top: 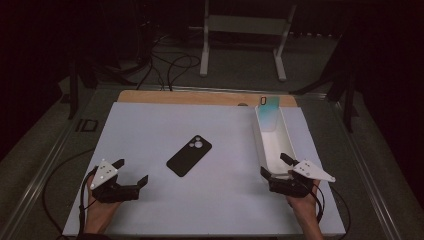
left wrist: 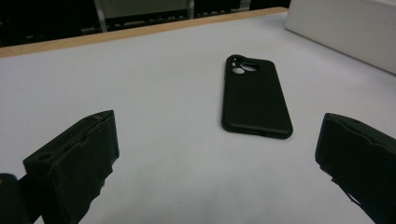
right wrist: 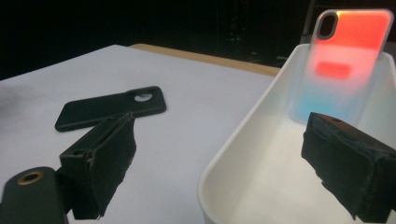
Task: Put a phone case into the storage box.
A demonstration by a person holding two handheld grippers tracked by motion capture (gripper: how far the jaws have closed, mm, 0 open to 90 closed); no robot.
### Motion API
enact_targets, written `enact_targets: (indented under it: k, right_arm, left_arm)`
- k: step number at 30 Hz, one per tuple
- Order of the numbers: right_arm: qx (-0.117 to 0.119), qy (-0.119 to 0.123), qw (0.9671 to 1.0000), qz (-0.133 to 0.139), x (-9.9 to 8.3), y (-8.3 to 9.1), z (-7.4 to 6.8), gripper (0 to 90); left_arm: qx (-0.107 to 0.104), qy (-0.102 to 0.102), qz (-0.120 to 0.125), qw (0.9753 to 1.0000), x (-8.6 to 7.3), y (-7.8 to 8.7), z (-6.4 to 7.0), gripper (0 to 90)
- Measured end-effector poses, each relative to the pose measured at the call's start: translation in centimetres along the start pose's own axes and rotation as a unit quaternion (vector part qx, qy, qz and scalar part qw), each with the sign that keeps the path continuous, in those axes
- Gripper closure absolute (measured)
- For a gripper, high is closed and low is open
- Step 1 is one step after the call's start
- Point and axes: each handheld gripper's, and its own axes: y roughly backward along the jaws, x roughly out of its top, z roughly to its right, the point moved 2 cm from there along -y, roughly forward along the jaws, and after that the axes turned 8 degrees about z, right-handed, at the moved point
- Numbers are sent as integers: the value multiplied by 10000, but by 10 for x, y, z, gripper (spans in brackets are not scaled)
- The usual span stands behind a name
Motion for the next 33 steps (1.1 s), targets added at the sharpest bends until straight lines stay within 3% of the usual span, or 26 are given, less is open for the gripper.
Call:
enact_targets:
  k: [4,9,14,17,20,22,28,33]
  right_arm:
    - [42,24,10000,-26,-1,-1,-2,97]
    - [40,14,10000,-62,-2,-2,-3,98]
    - [-8,-16,10000,-56,-2,-1,0,98]
    - [-19,-16,10000,-57,-2,0,1,98]
    - [-24,-41,10000,-71,-2,0,1,98]
    - [1,-46,10000,-88,-3,-1,1,98]
    - [-8,-41,9999,-114,-3,-1,1,98]
    - [4,-52,9999,-119,-3,-1,1,99]
  left_arm:
    - [105,-25,-182,9998,-1,-4,0,3]
    - [90,-36,-276,9996,0,-7,1,3]
    - [81,25,-450,9990,11,-19,2,3]
    - [95,-20,-661,9978,17,-26,3,3]
    - [-20,-73,-870,9962,24,-34,6,3]
    - [-72,-213,-1009,9946,33,-46,11,3]
    - [-130,-318,-1136,9929,41,-65,18,2]
    - [-157,-219,-1224,9921,44,-78,18,1]
